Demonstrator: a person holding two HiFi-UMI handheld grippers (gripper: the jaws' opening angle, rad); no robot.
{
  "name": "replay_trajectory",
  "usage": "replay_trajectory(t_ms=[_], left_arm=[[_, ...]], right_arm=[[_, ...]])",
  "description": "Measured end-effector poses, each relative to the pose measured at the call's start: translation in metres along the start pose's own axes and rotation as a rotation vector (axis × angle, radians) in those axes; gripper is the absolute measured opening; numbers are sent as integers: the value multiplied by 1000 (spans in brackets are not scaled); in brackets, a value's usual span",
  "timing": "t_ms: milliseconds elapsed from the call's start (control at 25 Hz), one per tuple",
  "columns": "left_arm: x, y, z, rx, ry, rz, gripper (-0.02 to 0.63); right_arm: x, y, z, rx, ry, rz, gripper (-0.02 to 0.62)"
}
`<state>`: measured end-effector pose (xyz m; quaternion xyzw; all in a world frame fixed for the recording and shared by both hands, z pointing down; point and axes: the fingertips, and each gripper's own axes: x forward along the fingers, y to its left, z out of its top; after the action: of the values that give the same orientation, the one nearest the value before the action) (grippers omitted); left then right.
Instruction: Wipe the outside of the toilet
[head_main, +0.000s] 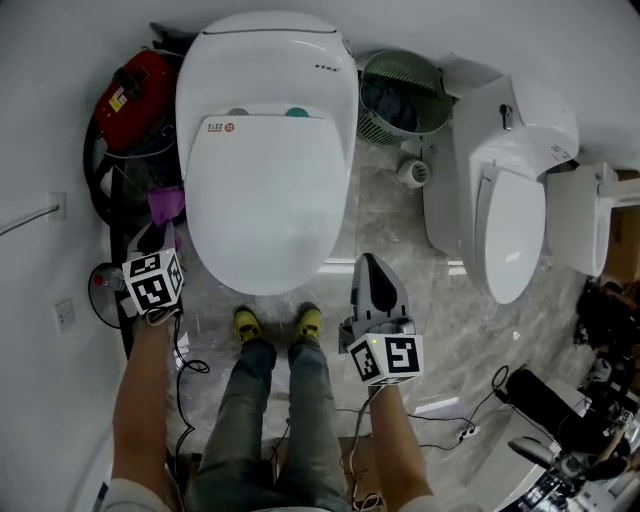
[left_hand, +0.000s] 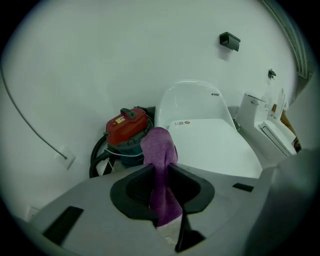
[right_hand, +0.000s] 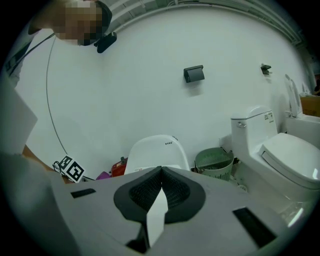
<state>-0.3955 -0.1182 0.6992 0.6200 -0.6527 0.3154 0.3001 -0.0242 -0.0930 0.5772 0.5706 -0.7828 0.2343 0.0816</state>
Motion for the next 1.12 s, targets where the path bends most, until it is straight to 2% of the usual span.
replay_trajectory(t_ms=[160, 480, 720, 1120], left_arm=[[17, -21, -12, 9, 17, -16, 97], [36, -92, -32, 23, 51, -25, 97], [36, -150, -27, 63, 37, 2, 97], [36, -254, -24, 106, 10, -63, 97]], right_arm=[[1, -13, -13, 6, 10, -9, 8], [-4, -55, -27, 16, 31, 12, 8], [-26, -102, -26, 46, 20, -13, 8], [-66, -169, -35, 95, 13, -73, 8]])
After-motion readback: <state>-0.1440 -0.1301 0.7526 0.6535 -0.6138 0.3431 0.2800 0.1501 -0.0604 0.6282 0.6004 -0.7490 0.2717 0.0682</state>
